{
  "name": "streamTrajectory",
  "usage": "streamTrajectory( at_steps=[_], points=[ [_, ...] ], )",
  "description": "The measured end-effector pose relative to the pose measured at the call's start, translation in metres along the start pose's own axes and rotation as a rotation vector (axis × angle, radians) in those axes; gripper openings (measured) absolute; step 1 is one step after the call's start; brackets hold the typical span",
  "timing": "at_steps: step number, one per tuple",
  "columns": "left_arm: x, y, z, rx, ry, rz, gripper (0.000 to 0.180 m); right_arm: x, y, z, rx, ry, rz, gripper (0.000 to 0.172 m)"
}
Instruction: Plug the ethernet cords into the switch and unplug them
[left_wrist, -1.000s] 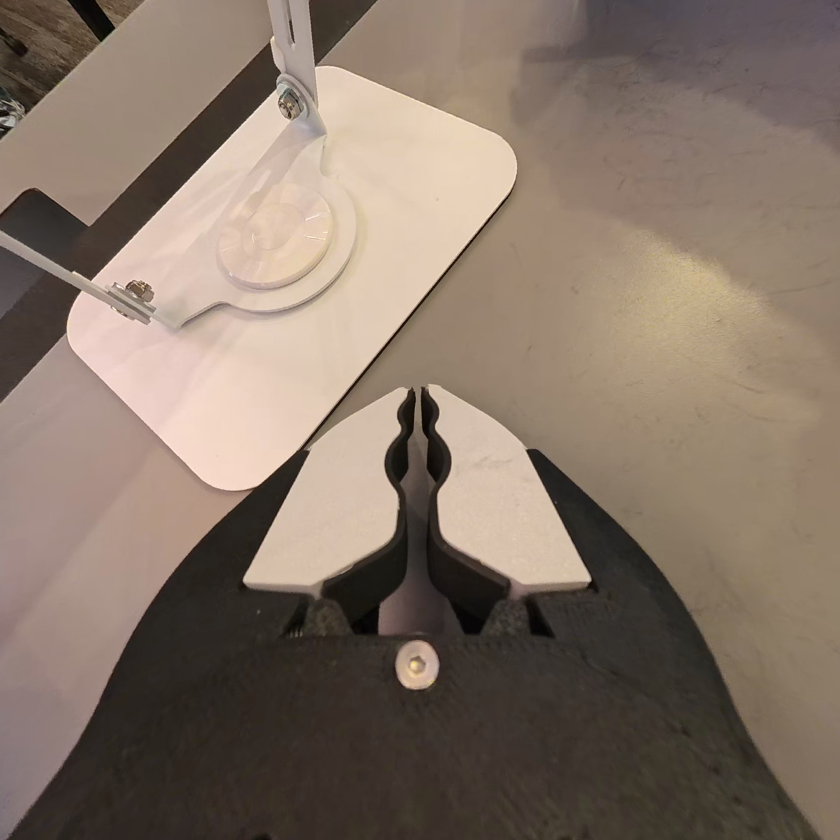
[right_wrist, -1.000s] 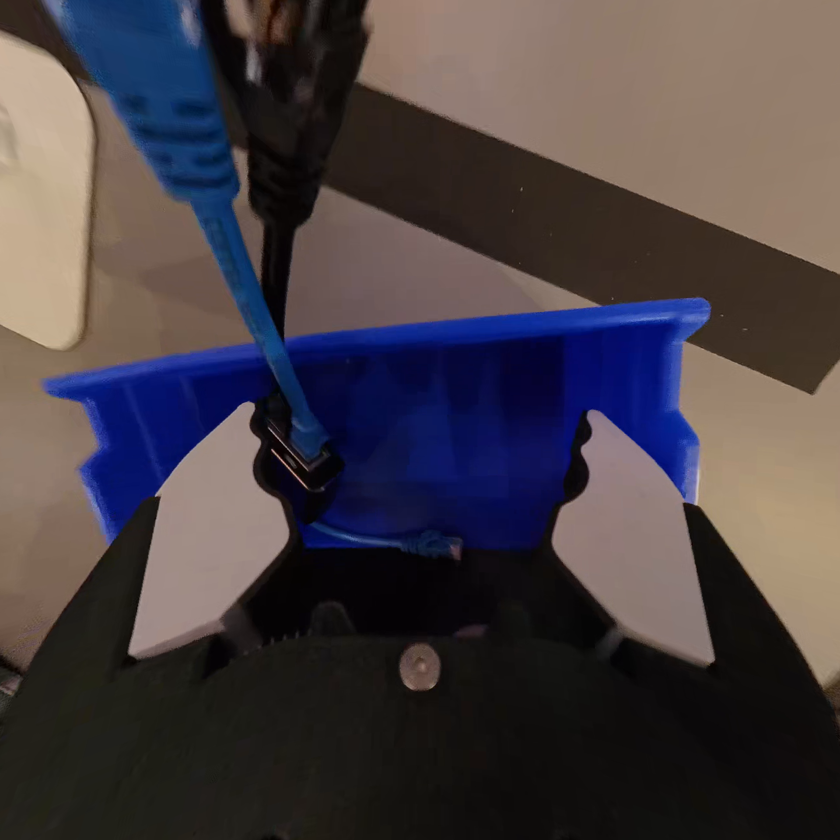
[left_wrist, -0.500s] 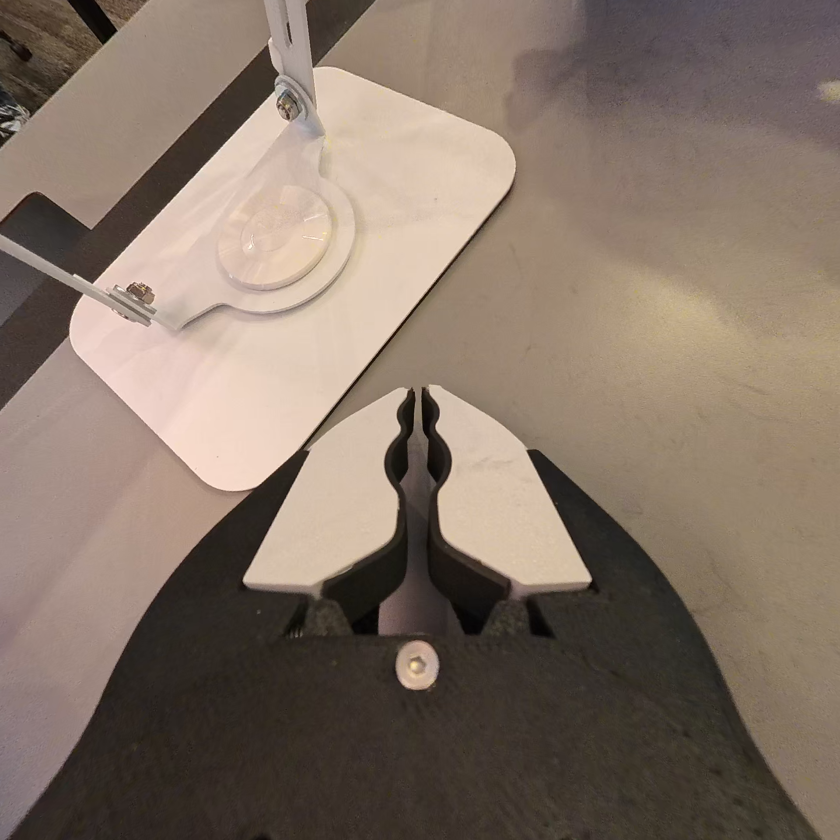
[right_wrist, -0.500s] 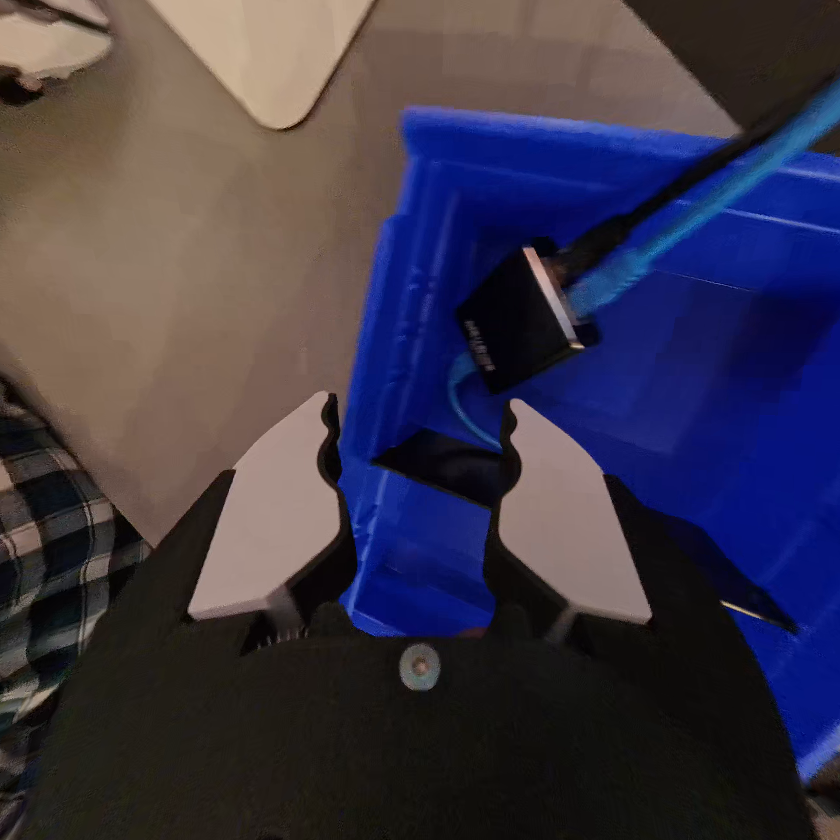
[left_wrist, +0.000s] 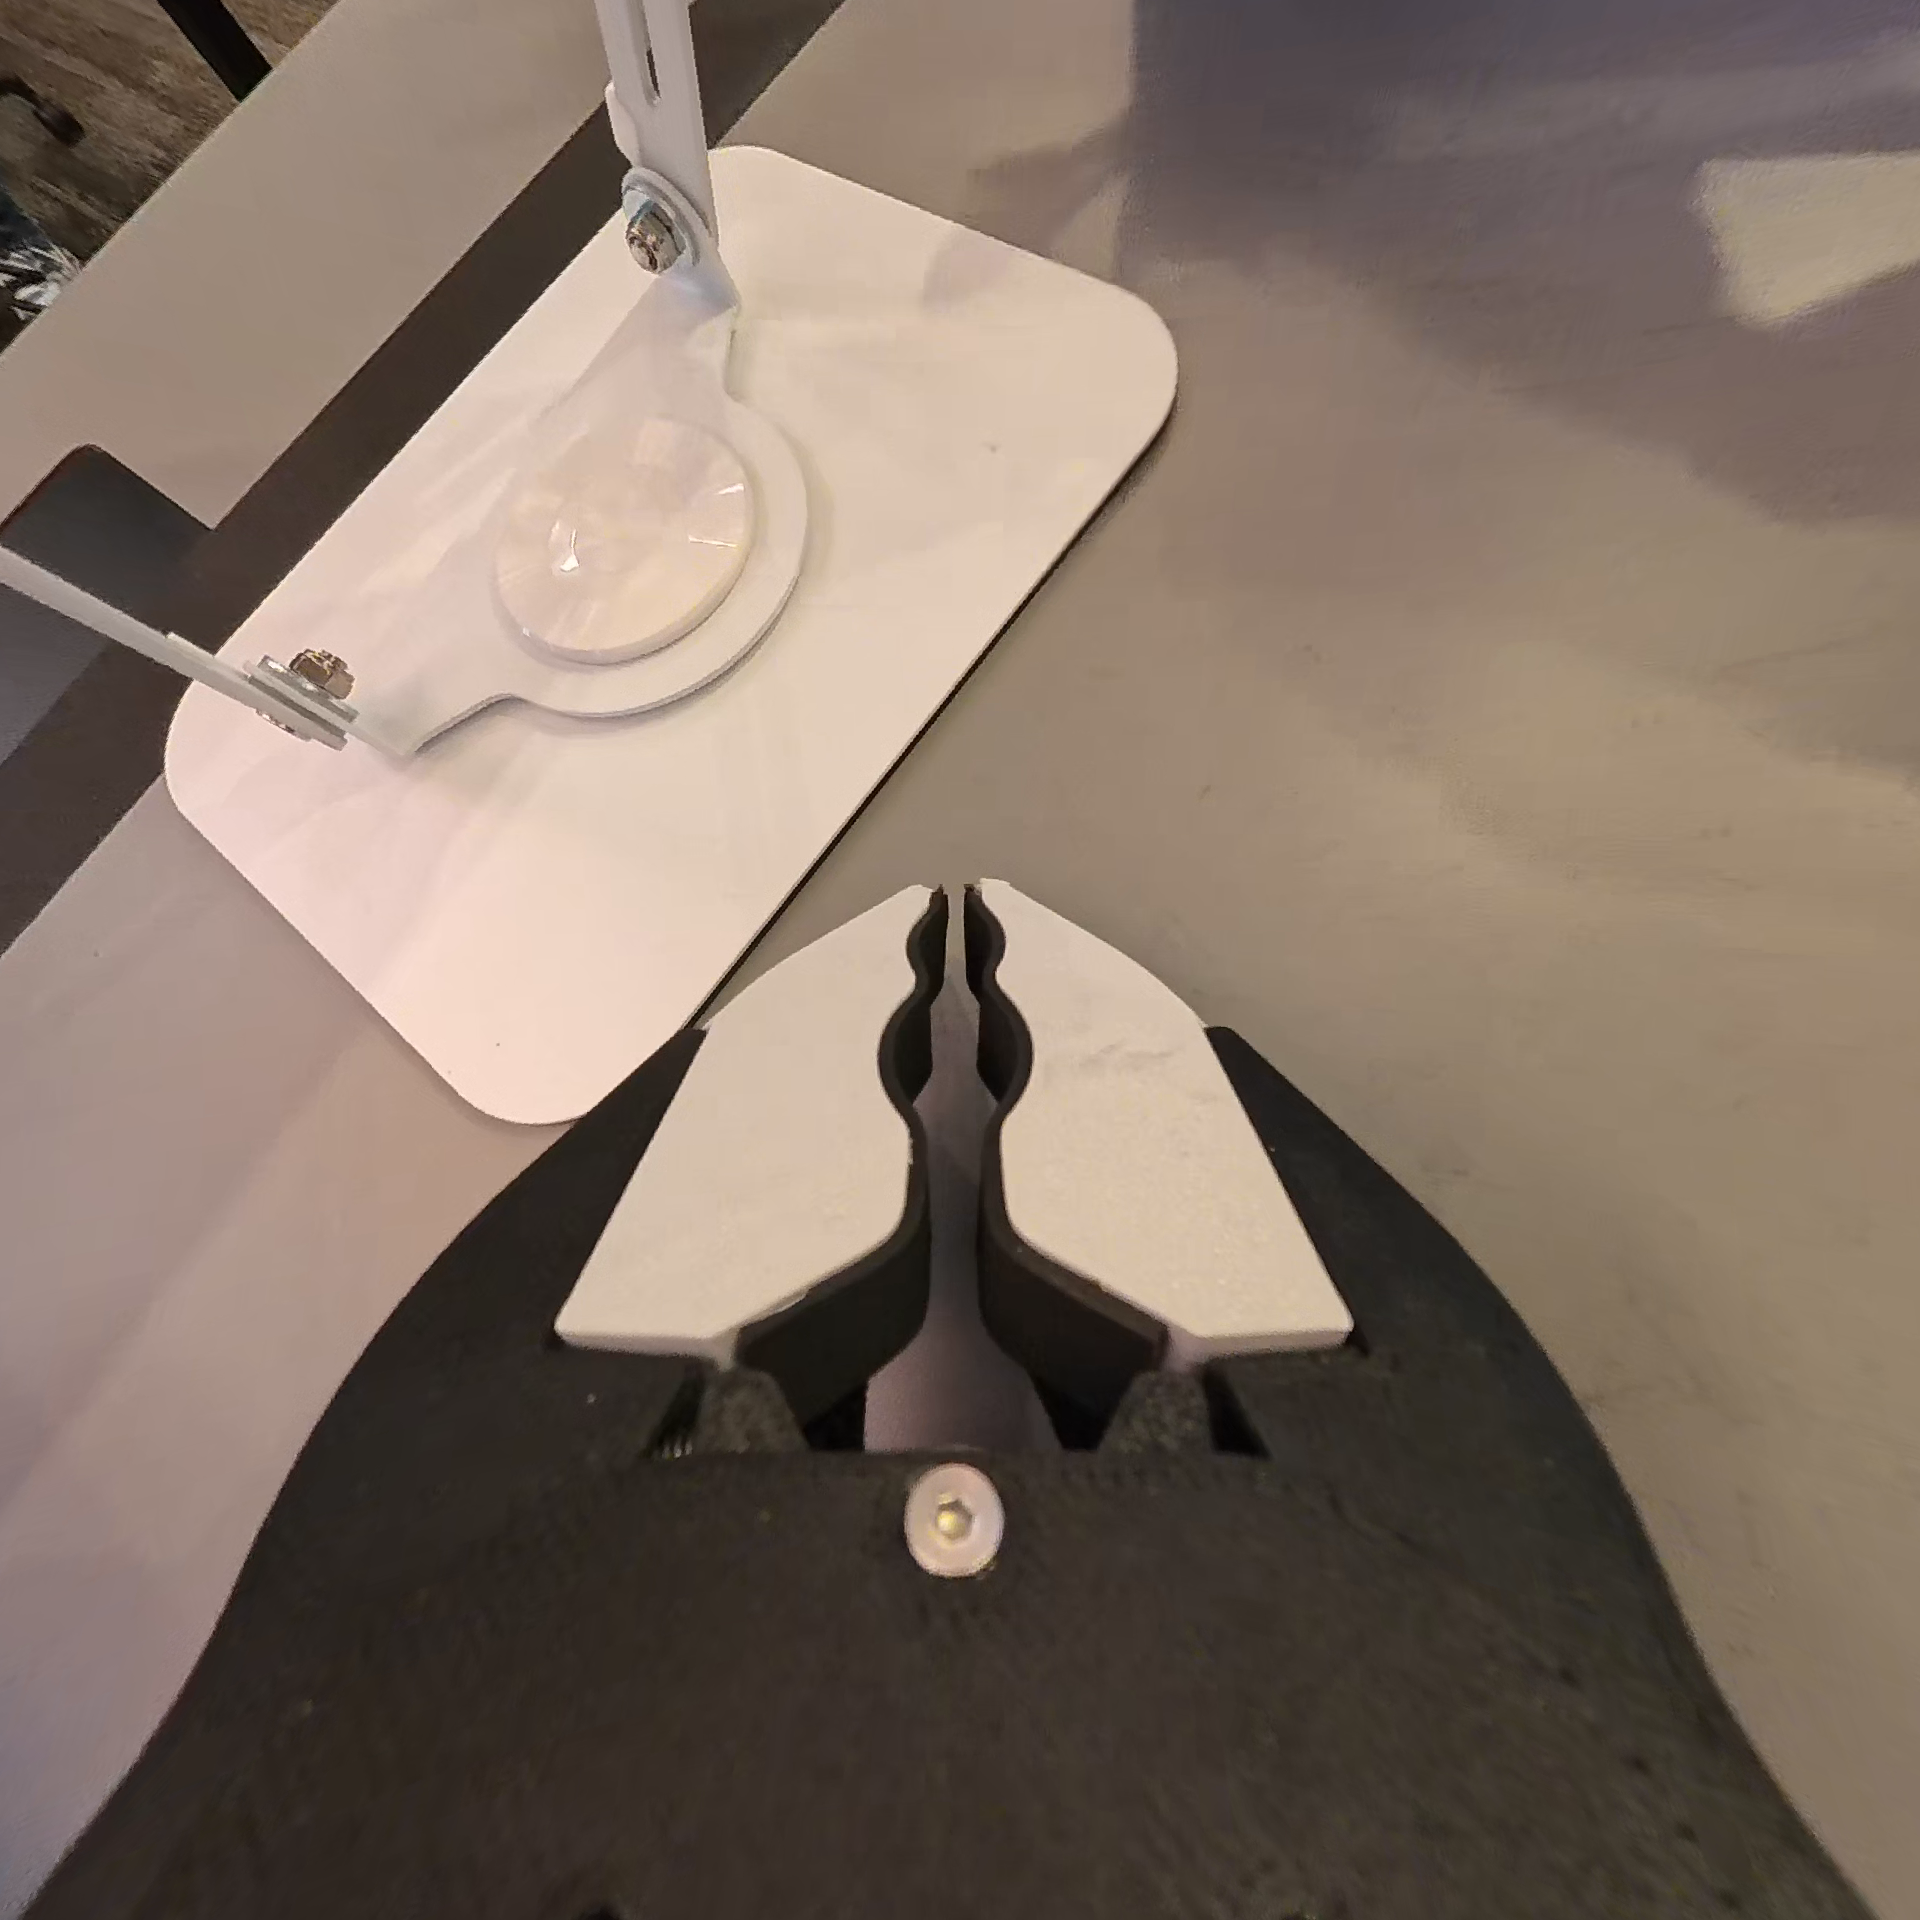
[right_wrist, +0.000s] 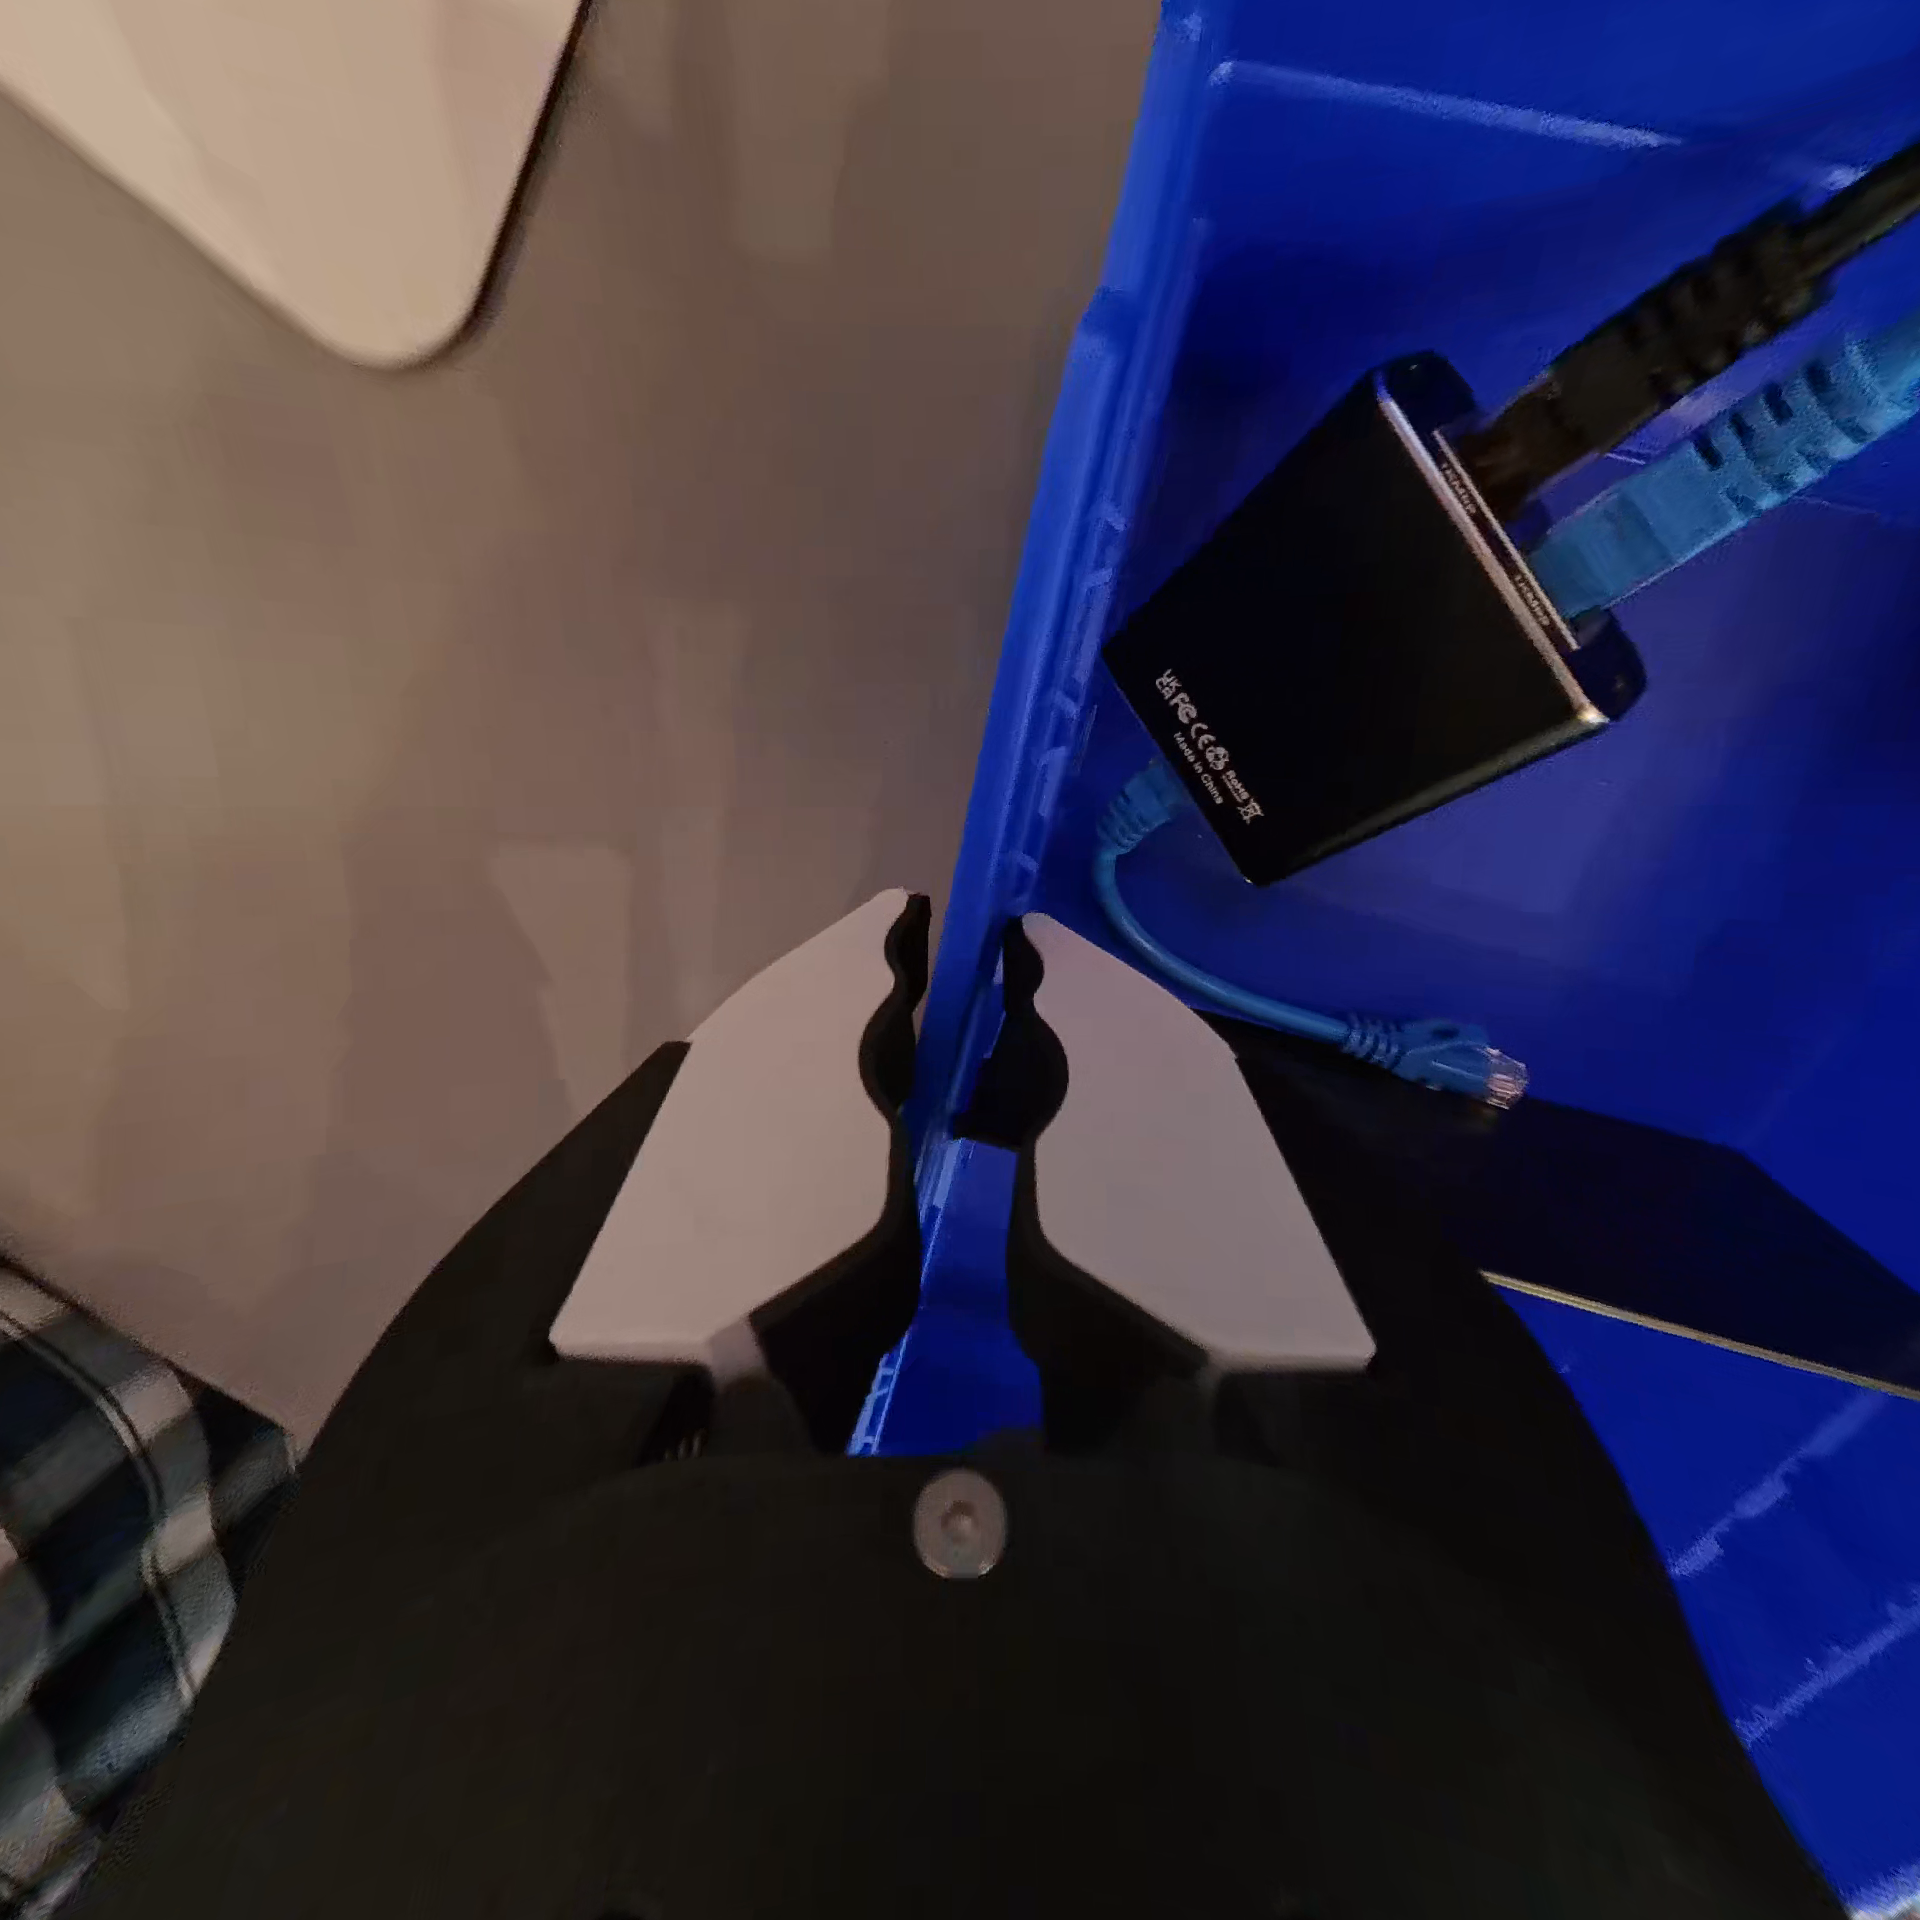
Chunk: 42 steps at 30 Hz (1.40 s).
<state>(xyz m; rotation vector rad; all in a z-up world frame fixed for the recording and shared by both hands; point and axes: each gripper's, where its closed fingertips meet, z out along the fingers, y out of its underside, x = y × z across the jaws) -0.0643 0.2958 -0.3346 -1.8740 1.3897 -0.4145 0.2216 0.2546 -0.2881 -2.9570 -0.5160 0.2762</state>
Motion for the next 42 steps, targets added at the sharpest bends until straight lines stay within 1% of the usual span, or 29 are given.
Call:
streamTrajectory(
  at_steps=[3,7,9,12,13,14,15,16,18,20,21,23,24,25,27,29,30,32,34,35,38,42],
  points=[
    [0.0,0.0,0.0,0.004,0.004,-0.006,0.003,0.014,-0.03,0.002,0.062,-0.02,0.109,0.015],
    [0.0,-0.001,-0.001,0.008,0.013,-0.008,0.003,0.036,-0.062,0.003,0.126,0.007,0.262,0.014],
    [0.001,-0.001,-0.001,0.009,0.018,-0.004,0.003,0.04,-0.077,0.005,0.17,0.004,0.337,0.017],
    [0.002,-0.001,-0.001,0.013,0.028,-0.006,0.003,0.039,-0.092,0.006,0.203,-0.028,0.383,0.022],
    [0.002,-0.001,-0.002,0.018,0.031,-0.008,0.003,0.035,-0.097,0.002,0.239,-0.065,0.382,0.028],
    [0.002,-0.002,-0.002,0.023,0.034,-0.012,0.003,0.032,-0.101,-0.006,0.291,-0.107,0.389,0.043],
    [0.002,-0.002,-0.003,0.026,0.037,-0.015,0.003,0.029,-0.104,-0.017,0.339,-0.141,0.38,0.055],
    [0.002,-0.002,-0.003,0.027,0.04,-0.018,0.003,0.031,-0.105,-0.03,0.39,-0.135,0.338,0.059],
    [0.002,-0.002,-0.002,0.023,0.041,-0.02,0.003,0.055,-0.1,-0.055,0.449,-0.001,0.247,0.052],
    [0.002,-0.002,-0.001,0.016,0.036,-0.012,0.003,0.079,-0.1,-0.071,0.497,0.104,0.149,0.054],
    [0.002,-0.002,-0.001,0.014,0.031,-0.007,0.003,0.089,-0.1,-0.075,0.49,0.179,0.071,0.051],
    [0.002,-0.001,0.0,0.009,0.024,-0.003,0.003,0.107,-0.102,-0.074,0.404,0.368,-0.137,0.051],
    [0.002,-0.001,0.0,0.009,0.022,-0.002,0.003,0.11,-0.106,-0.071,0.371,0.437,-0.258,0.049],
    [0.002,-0.001,0.0,0.01,0.02,-0.002,0.003,0.114,-0.109,-0.066,0.328,0.49,-0.35,0.049],
    [0.002,-0.001,0.0,0.012,0.016,0.003,0.003,0.122,-0.115,-0.058,0.239,0.577,-0.513,0.055],
    [0.002,-0.001,0.0,0.01,0.01,0.016,0.003,0.127,-0.129,-0.061,0.221,0.66,-0.664,0.05],
    [0.002,-0.001,0.0,0.007,0.005,0.021,0.003,0.128,-0.136,-0.064,0.209,0.712,-0.772,0.05],
    [0.003,-0.001,0.0,0.005,0.001,0.031,0.003,0.132,-0.146,-0.068,0.132,0.831,-0.988,0.046],
    [0.003,-0.001,0.0,0.005,0.0,0.035,0.003,0.137,-0.153,-0.068,0.02,0.929,-1.19,0.051],
    [0.003,-0.001,0.001,0.003,0.002,0.035,0.003,0.139,-0.159,-0.07,-0.013,0.974,-1.266,0.054],
    [0.004,-0.001,0.001,-0.001,0.005,0.038,0.003,0.145,-0.177,-0.073,-0.081,1.088,-1.405,0.062],
    [0.004,0.0,0.001,-0.002,0.004,0.042,0.003,0.172,-0.175,-0.06,-0.252,1.041,-1.447,0.065]
  ],
)
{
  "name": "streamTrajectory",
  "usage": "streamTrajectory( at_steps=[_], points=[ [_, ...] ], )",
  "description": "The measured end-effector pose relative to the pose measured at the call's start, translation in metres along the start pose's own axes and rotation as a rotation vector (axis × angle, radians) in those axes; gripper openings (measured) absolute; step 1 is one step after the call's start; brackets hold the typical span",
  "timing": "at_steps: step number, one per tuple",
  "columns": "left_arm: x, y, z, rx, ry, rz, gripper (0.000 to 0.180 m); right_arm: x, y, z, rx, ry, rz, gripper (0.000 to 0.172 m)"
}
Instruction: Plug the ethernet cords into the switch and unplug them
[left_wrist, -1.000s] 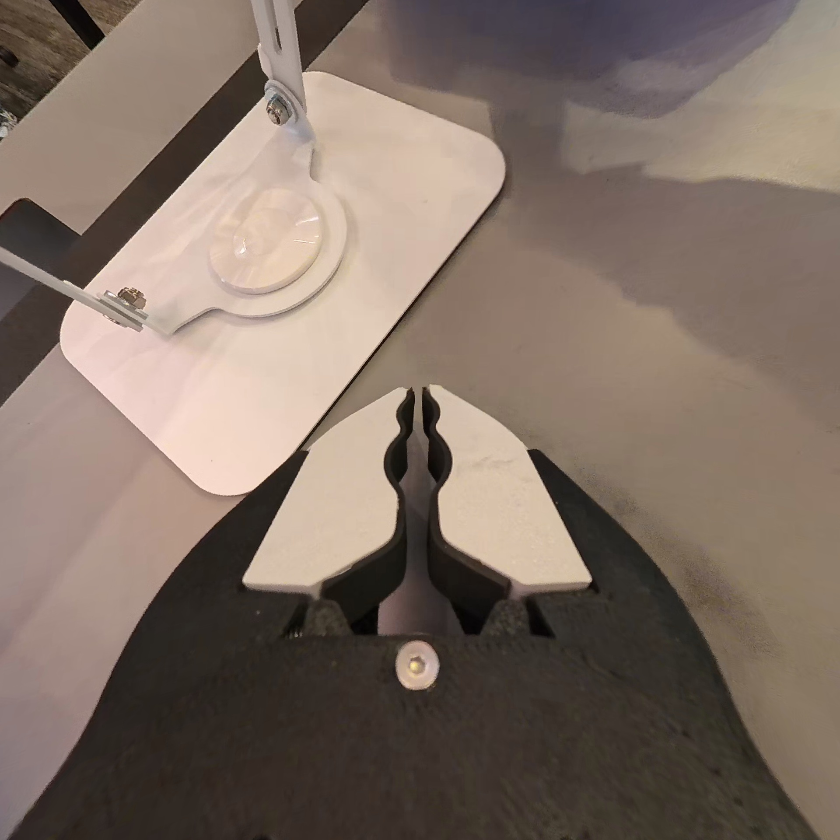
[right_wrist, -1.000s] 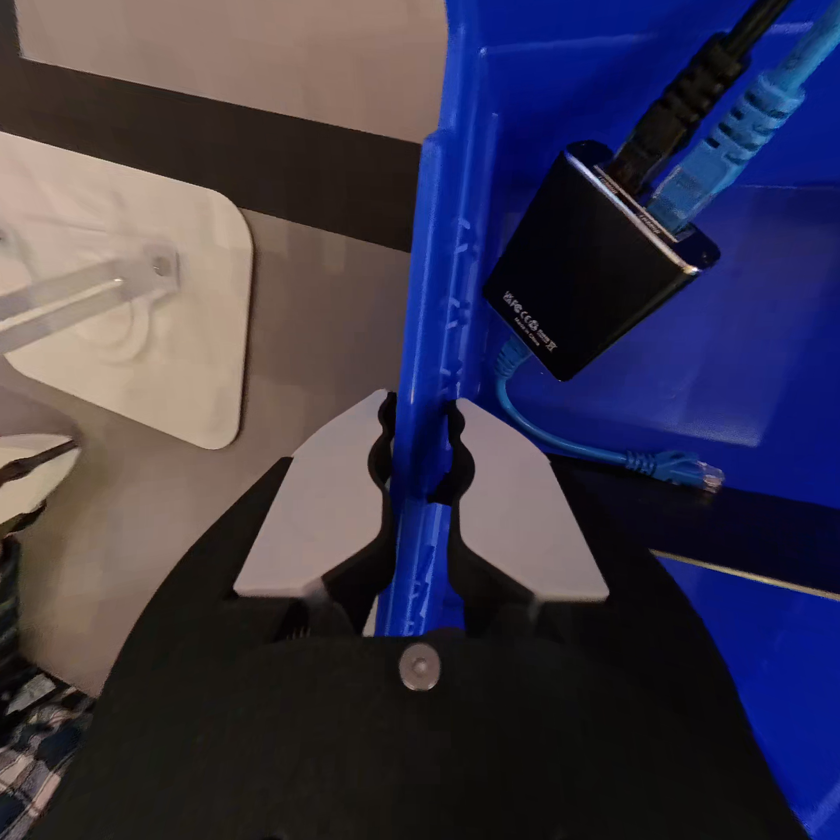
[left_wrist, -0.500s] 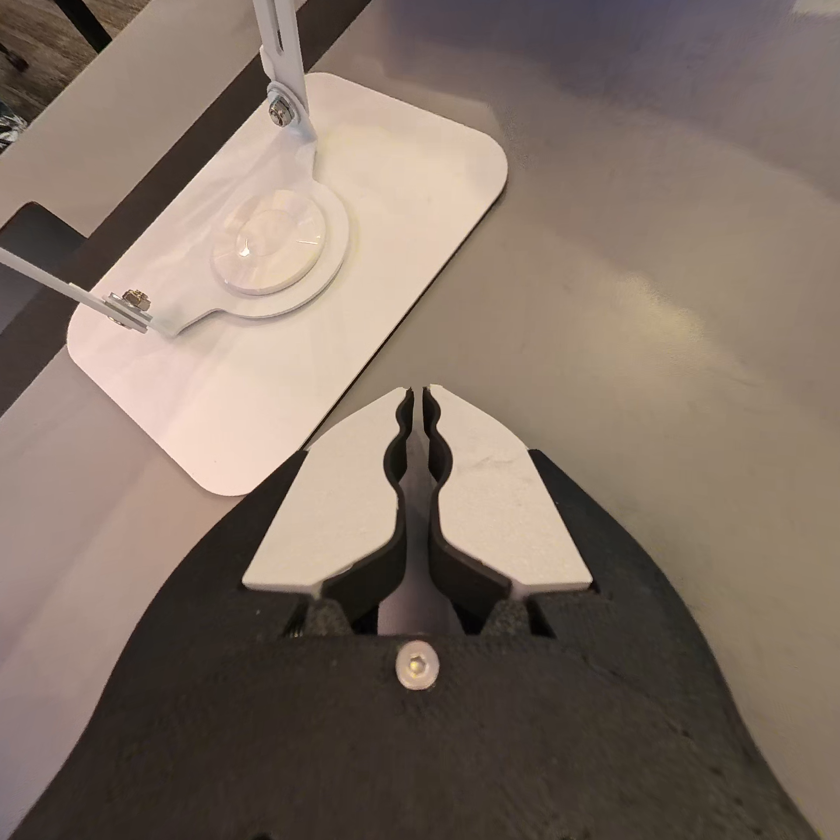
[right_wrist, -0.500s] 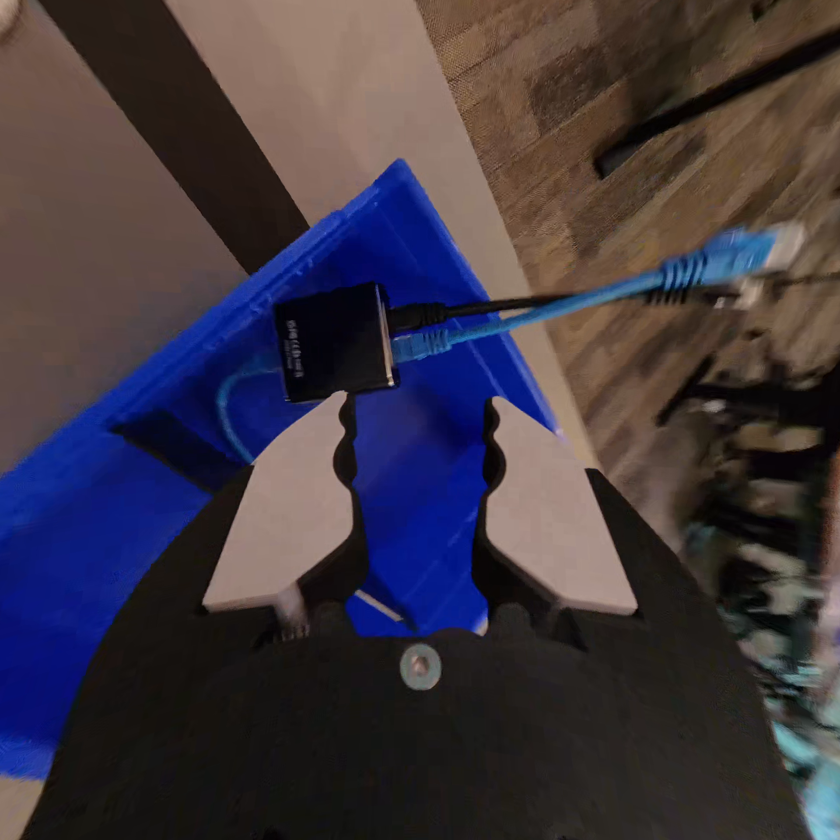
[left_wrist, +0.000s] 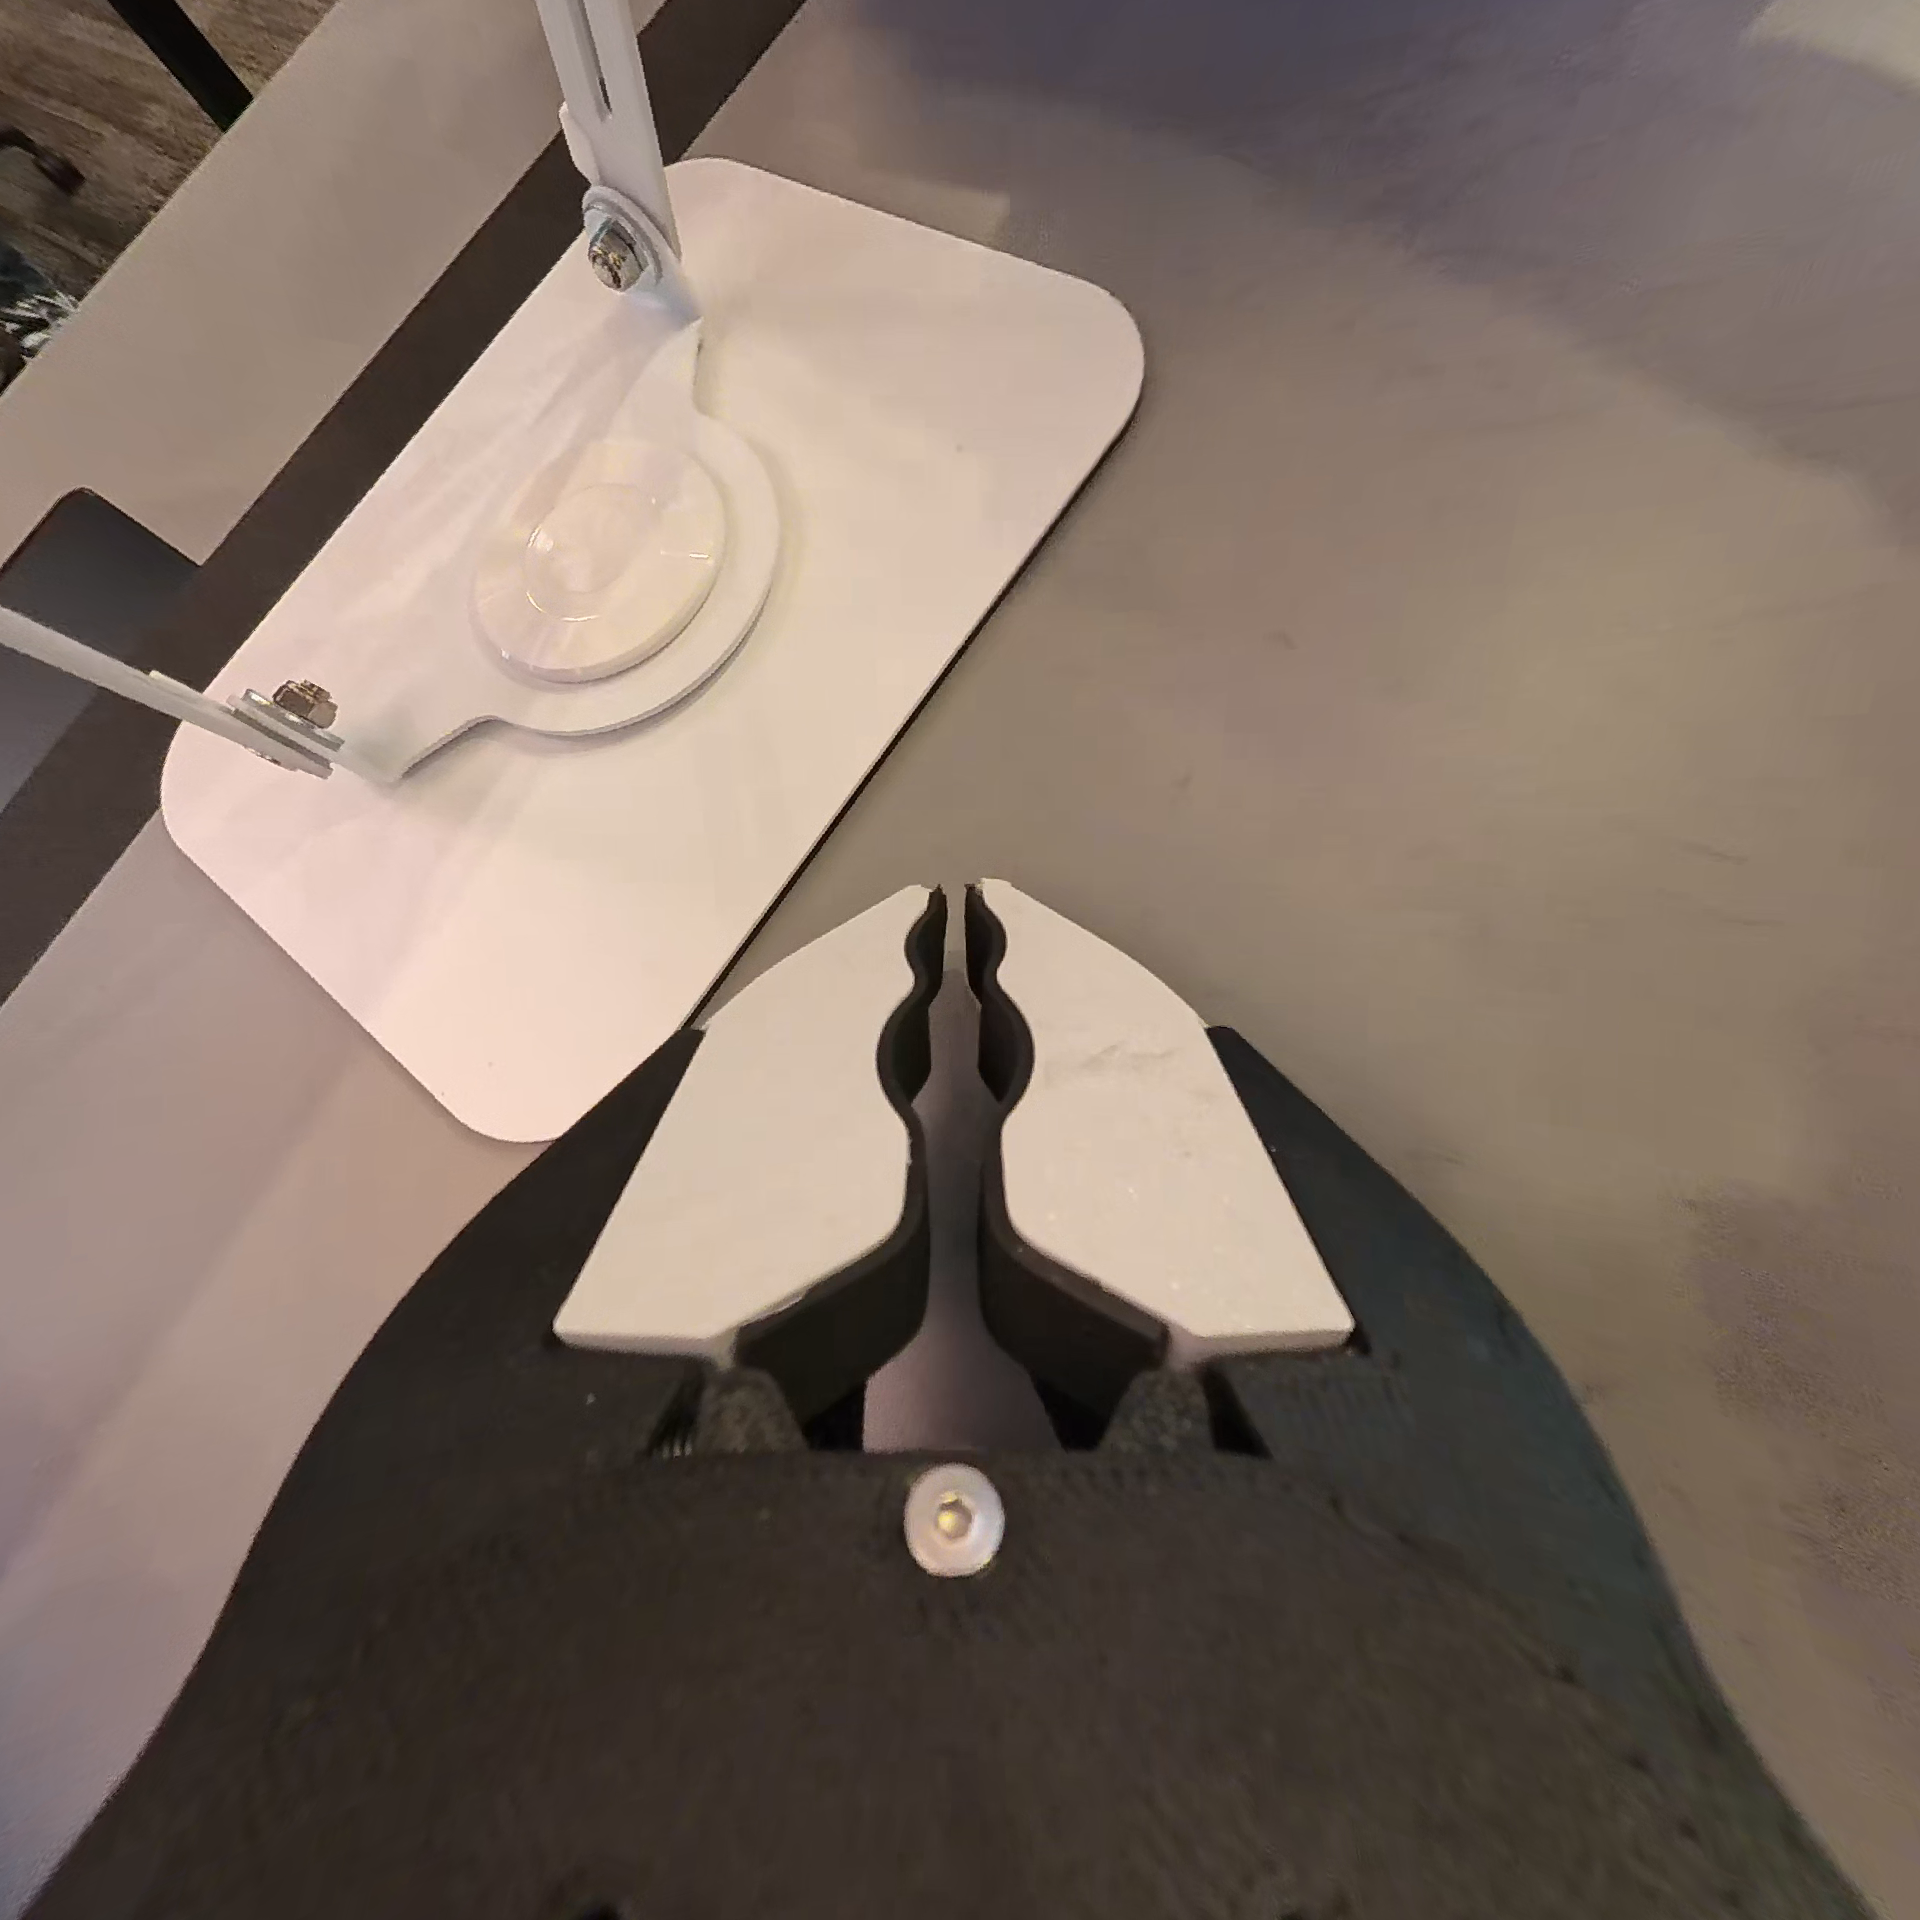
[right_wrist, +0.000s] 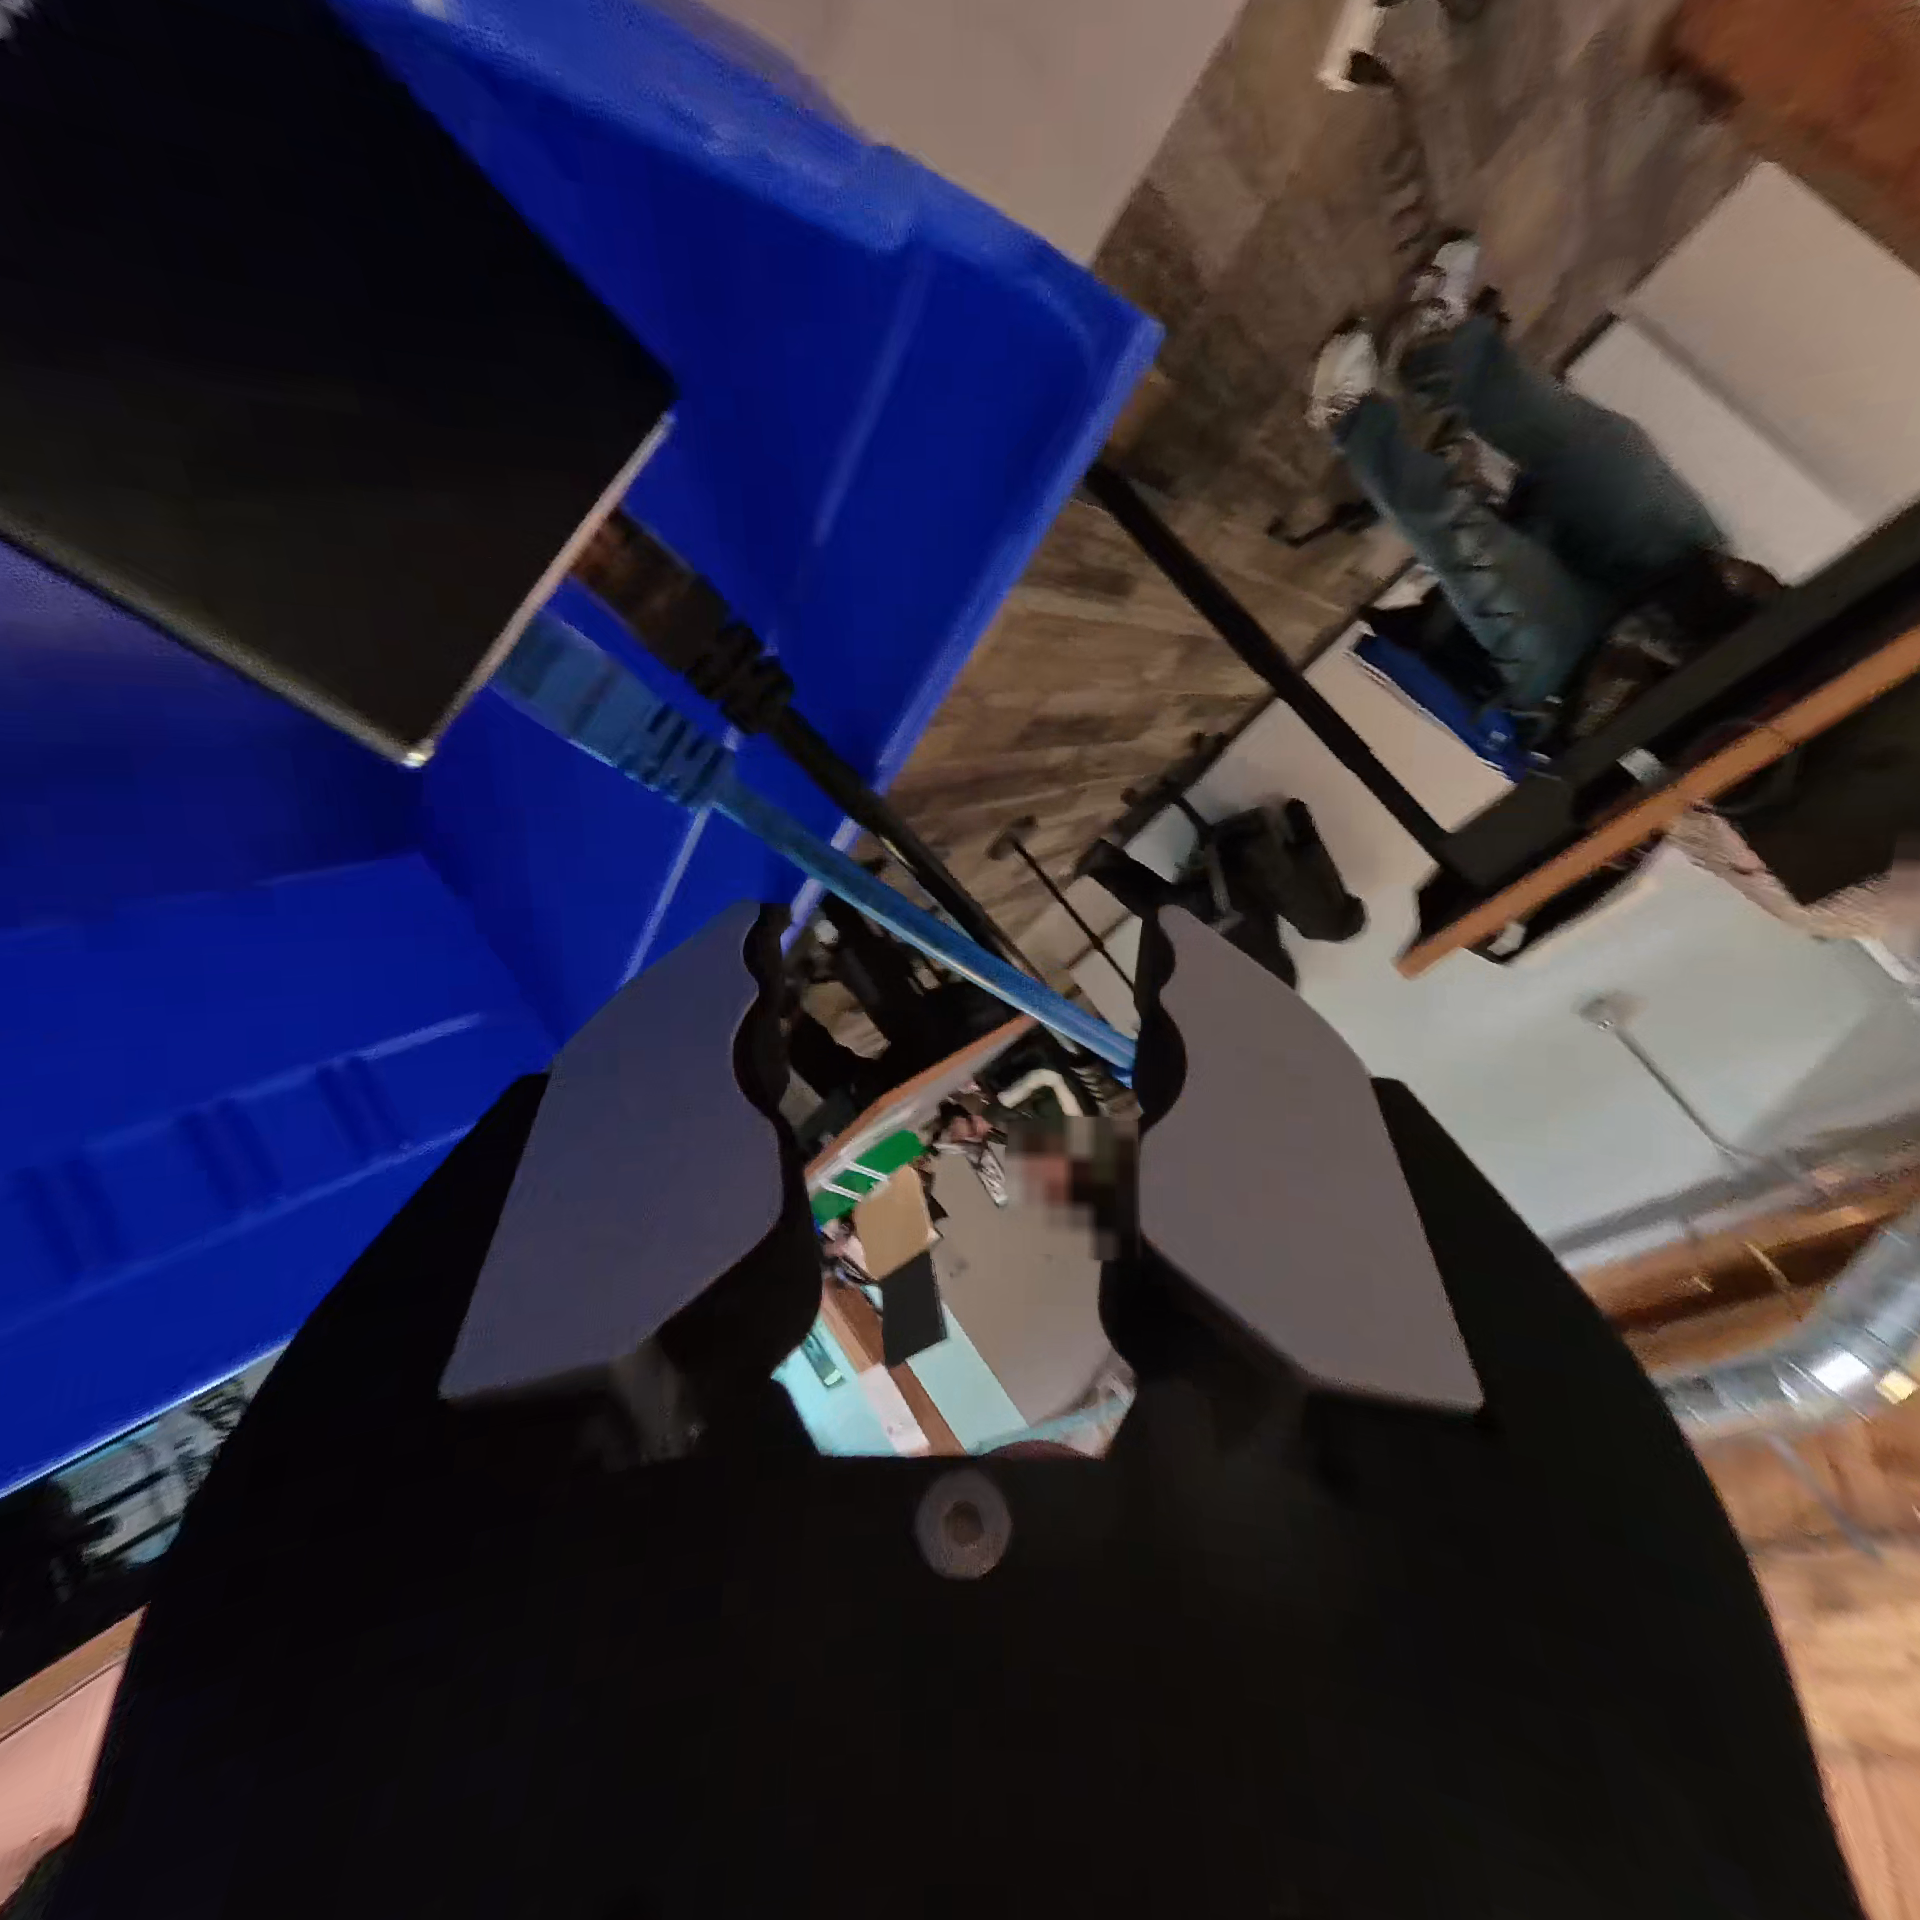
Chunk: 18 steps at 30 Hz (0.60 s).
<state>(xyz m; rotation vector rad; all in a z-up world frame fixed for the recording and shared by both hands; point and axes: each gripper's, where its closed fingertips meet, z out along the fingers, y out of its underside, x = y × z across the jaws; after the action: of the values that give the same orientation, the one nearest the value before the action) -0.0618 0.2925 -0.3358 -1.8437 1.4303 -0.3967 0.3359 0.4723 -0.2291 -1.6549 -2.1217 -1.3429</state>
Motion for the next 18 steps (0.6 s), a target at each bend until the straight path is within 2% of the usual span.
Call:
streamTrajectory(
  at_steps=[2,7,14,18],
  points=[
    [0.001,0.0,0.0,-0.003,0.005,0.002,0.003,-0.008,0.001,0.006,0.002,-0.076,0.003,0.06],
    [0.002,0.001,0.001,-0.014,0.007,0.015,0.003,-0.024,0.0,0.006,0.027,-0.327,0.074,0.028],
    [0.002,0.001,0.001,-0.009,0.01,0.013,0.004,-0.03,0.012,0.0,-0.08,-0.345,0.104,0.015],
    [0.002,0.001,0.001,-0.013,0.009,0.016,0.004,-0.043,0.019,-0.008,-0.097,-0.393,0.285,0.011]
  ],
)
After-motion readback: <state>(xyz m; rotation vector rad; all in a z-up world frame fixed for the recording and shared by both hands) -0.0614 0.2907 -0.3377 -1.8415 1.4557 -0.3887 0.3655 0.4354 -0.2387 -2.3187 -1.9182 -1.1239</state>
